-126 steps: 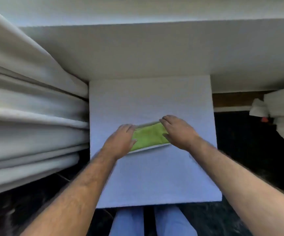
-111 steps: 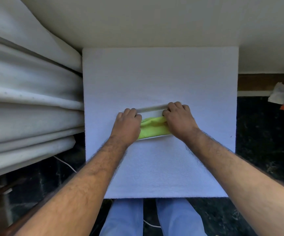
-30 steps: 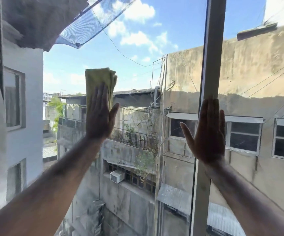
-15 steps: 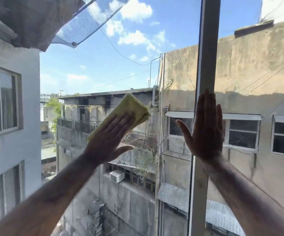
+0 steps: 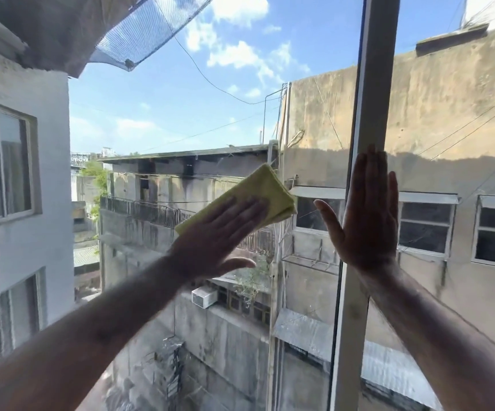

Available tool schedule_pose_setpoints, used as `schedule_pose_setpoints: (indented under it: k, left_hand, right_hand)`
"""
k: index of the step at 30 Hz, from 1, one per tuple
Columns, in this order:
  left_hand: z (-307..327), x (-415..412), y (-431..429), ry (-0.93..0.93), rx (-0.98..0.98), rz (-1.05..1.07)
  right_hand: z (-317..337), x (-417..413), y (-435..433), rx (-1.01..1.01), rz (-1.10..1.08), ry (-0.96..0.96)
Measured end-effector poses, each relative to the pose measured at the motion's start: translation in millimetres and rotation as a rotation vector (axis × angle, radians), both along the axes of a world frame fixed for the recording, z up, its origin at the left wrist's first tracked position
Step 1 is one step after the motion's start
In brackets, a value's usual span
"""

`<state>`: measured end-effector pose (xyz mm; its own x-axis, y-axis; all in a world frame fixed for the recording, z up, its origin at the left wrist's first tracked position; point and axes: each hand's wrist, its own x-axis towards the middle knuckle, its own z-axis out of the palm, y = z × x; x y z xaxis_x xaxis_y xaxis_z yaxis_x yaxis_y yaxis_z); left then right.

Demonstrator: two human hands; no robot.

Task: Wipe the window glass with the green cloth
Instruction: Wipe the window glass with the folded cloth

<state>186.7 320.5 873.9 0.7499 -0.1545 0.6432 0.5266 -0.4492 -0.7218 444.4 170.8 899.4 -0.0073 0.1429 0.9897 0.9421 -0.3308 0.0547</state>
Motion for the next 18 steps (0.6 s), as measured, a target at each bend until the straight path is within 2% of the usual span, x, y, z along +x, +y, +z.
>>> schedule_pose_setpoints:
  k: [2,5,7,9,12,13,16,18]
  left_hand:
    - [3.2,-30.9,16.6,-0.151,-0.051,0.010]
    - [33.0,-53.9,28.3,-0.701,-0.362,0.013]
    - [47.2,-41.3,21.7,-0.942,-0.504,-0.027]
    - [40.4,-22.3,10.9,-0.962,-0.521,-0.068]
    - [-21.1,-12.0,8.1,-0.714,-0.409,-0.043]
    - [-46.8,-17.3,9.7,-0.745,-0.437,-0.022]
    - [-98.5,-18.7,4.4,-1.123,-0.741,0.002]
    - [-110.0,3.5,-9.1,-1.100,-0.785,0.045]
  right_hand:
    - [0.3,-0.5,0.7,0.005,0.002,0.003]
    - [-0.1,-0.2,1.0,0.006,0.000,0.002]
    - [-0.4,0.0,1.1,0.011,0.002,-0.001]
    - [-1.0,0.5,1.3,0.014,0.010,-0.003]
    - [0.2,0.4,1.9,0.018,0.012,-0.004]
    - [-0.4,-0.4,1.9,0.019,0.015,-0.004]
    - [-1.3,-0.3,1.1,0.041,0.014,-0.005]
    - [-1.2,-1.4,0.7,0.031,0.011,-0.006]
